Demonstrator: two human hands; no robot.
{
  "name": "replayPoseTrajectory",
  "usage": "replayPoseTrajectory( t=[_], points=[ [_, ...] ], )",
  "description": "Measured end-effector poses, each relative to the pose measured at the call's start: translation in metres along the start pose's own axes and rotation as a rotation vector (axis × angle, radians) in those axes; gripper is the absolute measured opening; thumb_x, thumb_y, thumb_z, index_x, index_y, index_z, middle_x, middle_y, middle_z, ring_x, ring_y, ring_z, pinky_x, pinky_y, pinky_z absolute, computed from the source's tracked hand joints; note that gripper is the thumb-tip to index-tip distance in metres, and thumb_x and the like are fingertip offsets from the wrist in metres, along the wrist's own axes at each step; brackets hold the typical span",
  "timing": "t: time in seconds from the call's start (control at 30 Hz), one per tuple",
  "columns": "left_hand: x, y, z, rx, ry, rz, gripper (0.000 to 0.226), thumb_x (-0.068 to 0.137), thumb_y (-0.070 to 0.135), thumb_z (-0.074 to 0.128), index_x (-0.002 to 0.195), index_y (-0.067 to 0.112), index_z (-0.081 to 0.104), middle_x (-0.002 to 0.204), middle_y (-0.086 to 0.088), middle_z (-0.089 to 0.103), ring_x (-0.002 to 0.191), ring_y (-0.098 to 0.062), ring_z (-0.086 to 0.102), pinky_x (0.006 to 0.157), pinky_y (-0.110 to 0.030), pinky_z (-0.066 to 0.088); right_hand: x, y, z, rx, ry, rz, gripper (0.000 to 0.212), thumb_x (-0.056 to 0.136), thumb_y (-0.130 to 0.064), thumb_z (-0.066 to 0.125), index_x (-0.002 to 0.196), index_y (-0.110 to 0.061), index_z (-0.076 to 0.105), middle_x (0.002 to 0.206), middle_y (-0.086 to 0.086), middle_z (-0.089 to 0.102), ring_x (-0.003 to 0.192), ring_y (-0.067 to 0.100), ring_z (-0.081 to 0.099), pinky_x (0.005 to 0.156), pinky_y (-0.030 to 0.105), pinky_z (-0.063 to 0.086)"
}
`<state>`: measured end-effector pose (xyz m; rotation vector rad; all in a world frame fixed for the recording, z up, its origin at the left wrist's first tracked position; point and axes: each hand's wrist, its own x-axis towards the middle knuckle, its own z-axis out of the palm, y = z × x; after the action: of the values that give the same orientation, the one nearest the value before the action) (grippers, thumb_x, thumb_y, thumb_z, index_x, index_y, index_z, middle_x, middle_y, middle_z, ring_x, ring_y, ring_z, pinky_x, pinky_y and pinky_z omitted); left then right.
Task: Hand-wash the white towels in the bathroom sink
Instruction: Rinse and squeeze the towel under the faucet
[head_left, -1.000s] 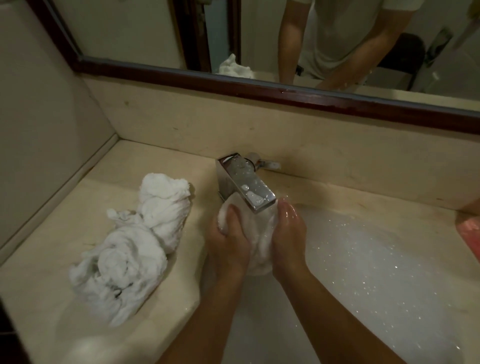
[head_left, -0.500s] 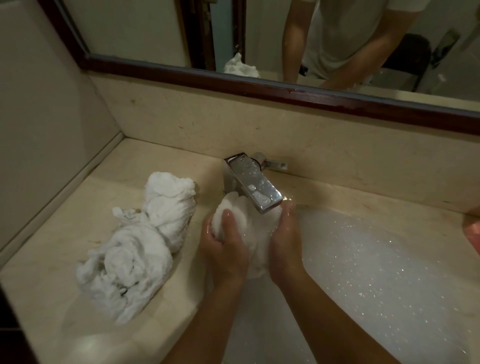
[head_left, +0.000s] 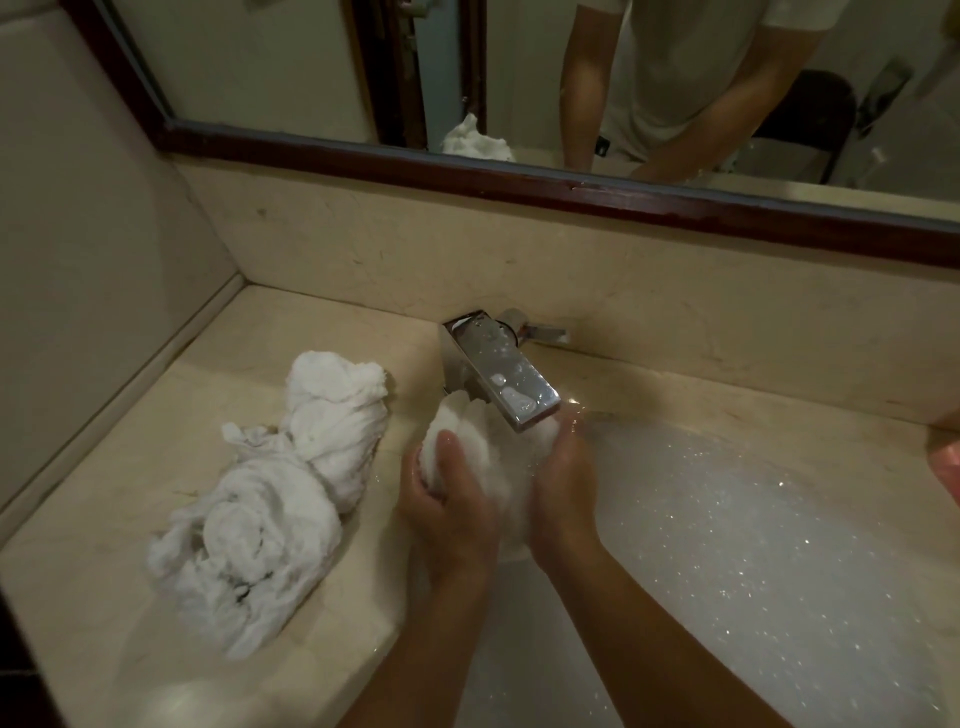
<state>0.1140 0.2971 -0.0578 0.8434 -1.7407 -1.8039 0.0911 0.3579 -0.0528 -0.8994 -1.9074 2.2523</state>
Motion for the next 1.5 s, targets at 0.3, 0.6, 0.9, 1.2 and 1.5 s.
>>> replayPoseTrajectory(
  t=[0.3,0.6,0.9,1.2,1.5],
  points=[
    [-0.015,-0.008,0.026,0.071,-0.162,-0.072,0.031,0.103,0.047,0.050,0.081,0.031,0.064,0.085,0.012,0.068,0.081,-0.005,0.062,0.071,-0.019,0.044,0.000,-0.010,-0.032,0.036,0.232,-0.059,0.044,0.112,-0.034,0.040,0.097,-0.022,0.079,0.089,-0.004,0.079,0.087,0.014,0.075,0.080,0.032,0.058],
    [-0.019,-0.009,0.033,0.024,-0.202,-0.085,0.018,0.103,0.030,0.056,0.105,0.035,0.074,0.096,0.019,0.076,0.094,0.001,0.070,0.079,-0.019,0.054,-0.007,-0.007,-0.038,0.034,0.203,-0.051,0.035,0.107,-0.041,0.042,0.109,-0.040,0.077,0.115,-0.007,0.076,0.112,0.019,0.071,0.099,0.046,0.057],
    [0.001,-0.003,0.030,-0.012,-0.005,0.026,0.038,0.110,0.024,0.051,0.073,0.024,0.060,0.069,0.011,0.060,0.063,0.007,0.055,0.064,-0.011,0.042,0.013,-0.013,-0.015,0.084,0.093,0.007,0.044,0.114,-0.040,0.037,0.102,-0.024,0.077,0.104,-0.005,0.078,0.100,0.010,0.072,0.082,0.029,0.052],
    [0.005,-0.014,0.004,-0.024,0.124,0.098,0.044,0.096,0.043,0.049,0.090,0.002,0.064,0.079,0.000,0.065,0.071,0.001,0.059,0.069,-0.017,0.046,0.007,-0.005,-0.014,-0.123,-0.181,-0.021,0.042,0.115,-0.017,0.033,0.085,-0.020,0.063,0.063,-0.022,0.068,0.060,-0.012,0.060,0.062,0.008,0.046],
    [-0.020,-0.027,0.008,-0.009,-0.008,0.068,0.042,0.091,0.055,0.052,0.083,0.015,0.062,0.073,0.002,0.066,0.067,-0.008,0.062,0.064,-0.028,0.052,0.006,0.003,-0.034,0.093,0.011,0.014,0.046,0.112,-0.029,0.043,0.084,-0.017,0.078,0.073,-0.001,0.077,0.067,0.013,0.072,0.063,0.028,0.055]
  ],
)
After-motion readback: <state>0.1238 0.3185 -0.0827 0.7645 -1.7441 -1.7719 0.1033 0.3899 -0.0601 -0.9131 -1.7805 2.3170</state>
